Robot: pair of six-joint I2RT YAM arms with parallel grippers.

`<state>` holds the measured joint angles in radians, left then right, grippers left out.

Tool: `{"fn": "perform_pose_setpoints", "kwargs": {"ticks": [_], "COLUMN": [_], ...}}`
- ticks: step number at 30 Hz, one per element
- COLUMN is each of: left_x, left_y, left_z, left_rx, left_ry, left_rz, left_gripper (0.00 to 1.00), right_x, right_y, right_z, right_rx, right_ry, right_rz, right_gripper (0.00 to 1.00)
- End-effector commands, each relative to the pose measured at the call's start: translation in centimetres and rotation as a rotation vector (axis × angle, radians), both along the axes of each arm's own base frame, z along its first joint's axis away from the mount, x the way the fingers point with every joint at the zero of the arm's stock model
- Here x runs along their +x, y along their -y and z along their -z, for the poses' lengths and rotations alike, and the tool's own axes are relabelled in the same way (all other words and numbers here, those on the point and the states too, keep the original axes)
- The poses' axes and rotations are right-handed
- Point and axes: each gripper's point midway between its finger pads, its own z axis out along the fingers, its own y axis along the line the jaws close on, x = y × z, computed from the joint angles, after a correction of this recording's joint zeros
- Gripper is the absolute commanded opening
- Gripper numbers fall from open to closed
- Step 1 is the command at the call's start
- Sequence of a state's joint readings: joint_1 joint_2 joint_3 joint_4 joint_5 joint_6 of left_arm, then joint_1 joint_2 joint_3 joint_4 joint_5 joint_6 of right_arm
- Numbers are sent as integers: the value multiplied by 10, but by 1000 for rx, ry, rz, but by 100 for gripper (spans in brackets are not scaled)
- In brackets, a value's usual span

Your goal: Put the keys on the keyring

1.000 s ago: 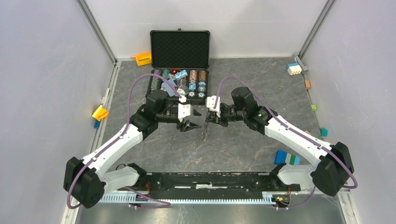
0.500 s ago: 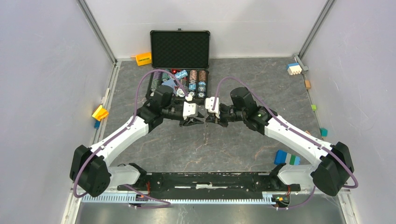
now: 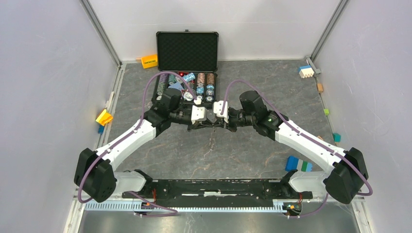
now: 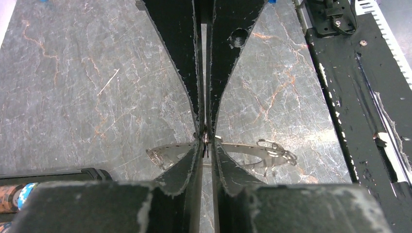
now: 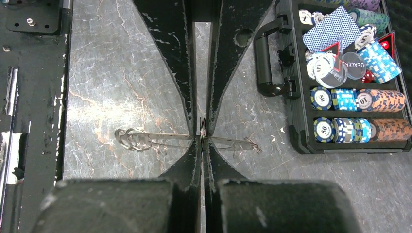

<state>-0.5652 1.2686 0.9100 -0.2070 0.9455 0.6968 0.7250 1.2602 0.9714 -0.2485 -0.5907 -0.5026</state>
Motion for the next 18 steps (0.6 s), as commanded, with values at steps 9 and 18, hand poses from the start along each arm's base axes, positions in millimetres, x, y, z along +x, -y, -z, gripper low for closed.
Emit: {"fn": "perform_pose_setpoints", "kwargs": {"ticks": [9, 18], "left_x": [1, -5], "left_y": [9, 14], "left_z": [-24, -53], "left_rx": [-63, -314], "left_ry": [33, -73], "left_rz": [17, -67], "left_gripper": [2, 2], "right_x": [4, -2], "right_y": [-6, 15], "right_z": [-23, -34], "right_rx": [64, 104], "right_ry": [63, 118], "right_rz": [-2, 21], "right_gripper": [4, 36]}}
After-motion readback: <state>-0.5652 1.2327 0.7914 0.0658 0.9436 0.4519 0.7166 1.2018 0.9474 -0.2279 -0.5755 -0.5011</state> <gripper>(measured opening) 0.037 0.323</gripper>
